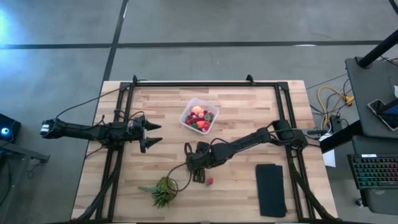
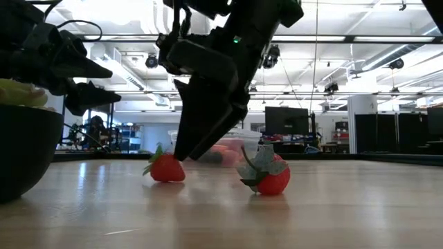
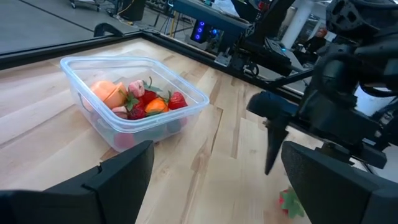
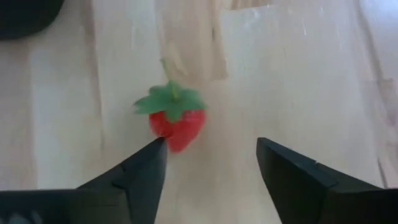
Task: Pick and placing Produce into tupperware
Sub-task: Put the red strawberry into the transparent bin
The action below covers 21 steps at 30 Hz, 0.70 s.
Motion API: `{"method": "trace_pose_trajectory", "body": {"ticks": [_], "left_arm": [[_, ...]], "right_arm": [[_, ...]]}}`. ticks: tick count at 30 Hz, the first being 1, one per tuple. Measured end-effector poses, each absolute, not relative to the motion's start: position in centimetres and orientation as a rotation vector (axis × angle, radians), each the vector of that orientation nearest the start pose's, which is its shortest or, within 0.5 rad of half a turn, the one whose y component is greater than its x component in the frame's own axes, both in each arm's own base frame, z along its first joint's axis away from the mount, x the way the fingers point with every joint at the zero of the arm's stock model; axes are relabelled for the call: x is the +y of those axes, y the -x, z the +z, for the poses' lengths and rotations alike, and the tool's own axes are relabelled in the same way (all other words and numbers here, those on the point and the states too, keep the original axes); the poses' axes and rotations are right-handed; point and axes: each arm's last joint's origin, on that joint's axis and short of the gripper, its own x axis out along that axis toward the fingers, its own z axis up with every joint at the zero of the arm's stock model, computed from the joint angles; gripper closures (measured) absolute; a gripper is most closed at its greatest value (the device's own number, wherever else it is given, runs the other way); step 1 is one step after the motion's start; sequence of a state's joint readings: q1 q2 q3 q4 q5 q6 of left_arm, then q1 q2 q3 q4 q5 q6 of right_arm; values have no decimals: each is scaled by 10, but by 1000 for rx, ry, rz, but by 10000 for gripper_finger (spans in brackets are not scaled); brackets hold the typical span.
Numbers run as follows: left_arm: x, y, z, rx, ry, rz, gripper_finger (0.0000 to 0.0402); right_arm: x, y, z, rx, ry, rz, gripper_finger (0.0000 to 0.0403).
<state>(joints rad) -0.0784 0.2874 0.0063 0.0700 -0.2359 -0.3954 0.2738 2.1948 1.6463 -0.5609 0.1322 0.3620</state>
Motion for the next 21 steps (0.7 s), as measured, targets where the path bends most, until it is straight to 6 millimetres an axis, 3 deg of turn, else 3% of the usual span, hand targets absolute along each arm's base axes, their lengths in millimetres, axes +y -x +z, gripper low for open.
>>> {"method": "trace_pose_trajectory", "body": {"ticks": [8, 21], "left_arm": [[-2, -113, 148, 174, 360, 197, 63], [-2, -113, 148, 174, 360, 196, 63]], "right_arm": [[123, -446, 155, 1040, -121, -56, 133], [125, -453, 150, 986, -70, -14, 133]]}}
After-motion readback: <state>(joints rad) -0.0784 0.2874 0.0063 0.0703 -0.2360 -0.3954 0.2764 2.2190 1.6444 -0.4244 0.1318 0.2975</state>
